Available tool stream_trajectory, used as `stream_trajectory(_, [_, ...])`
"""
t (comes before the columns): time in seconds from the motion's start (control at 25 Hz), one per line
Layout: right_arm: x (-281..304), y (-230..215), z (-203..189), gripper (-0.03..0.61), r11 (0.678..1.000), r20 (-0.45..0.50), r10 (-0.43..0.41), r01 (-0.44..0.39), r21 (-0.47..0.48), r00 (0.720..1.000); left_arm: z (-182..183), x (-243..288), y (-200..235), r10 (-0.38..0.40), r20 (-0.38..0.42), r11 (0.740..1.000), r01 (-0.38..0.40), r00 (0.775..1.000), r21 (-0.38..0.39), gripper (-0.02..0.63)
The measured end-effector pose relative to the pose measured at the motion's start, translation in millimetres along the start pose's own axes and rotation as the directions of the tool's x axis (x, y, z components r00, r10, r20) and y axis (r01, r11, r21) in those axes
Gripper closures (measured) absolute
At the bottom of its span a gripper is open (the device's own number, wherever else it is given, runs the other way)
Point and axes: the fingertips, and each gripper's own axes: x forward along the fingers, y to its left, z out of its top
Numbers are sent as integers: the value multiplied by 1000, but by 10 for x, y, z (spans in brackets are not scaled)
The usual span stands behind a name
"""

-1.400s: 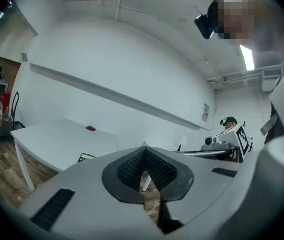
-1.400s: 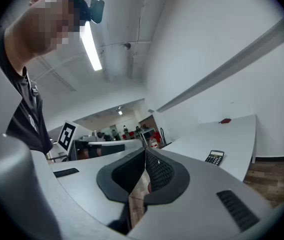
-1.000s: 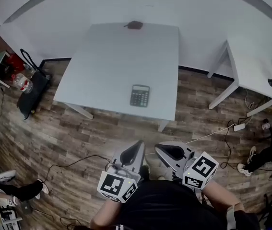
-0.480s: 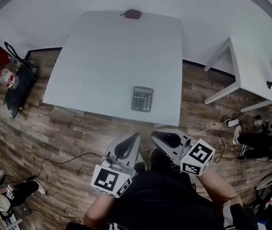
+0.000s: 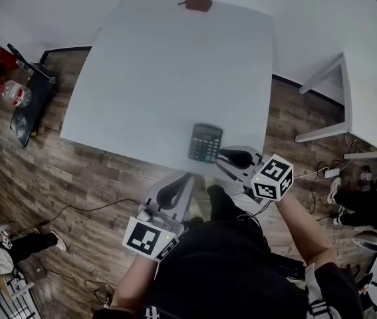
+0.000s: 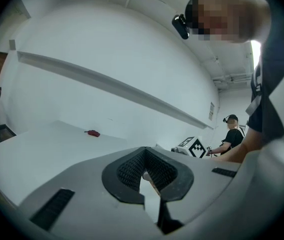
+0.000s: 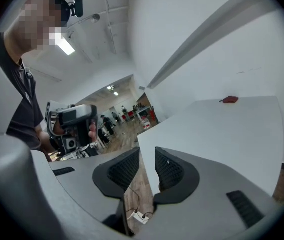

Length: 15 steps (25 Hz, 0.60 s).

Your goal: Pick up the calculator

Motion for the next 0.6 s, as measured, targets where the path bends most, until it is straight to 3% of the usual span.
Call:
stream_trajectory(0.32, [587,-1095,-529,462,993,-210,90,-72,91,973,-112,498,325,75,-67,997,-75,995,-8,609])
stream_trajectory(0.48, [784,-1367,-783,445,985,-330,161,-128,118,930,-158,629,429,119,-102,992,-122,988,-23,608])
stream_trajectory(0.6, [929,-1454,-926,445,973,-427,228,-188,134,875,-126,684,495,140,-102,989,-144,985,-33,609])
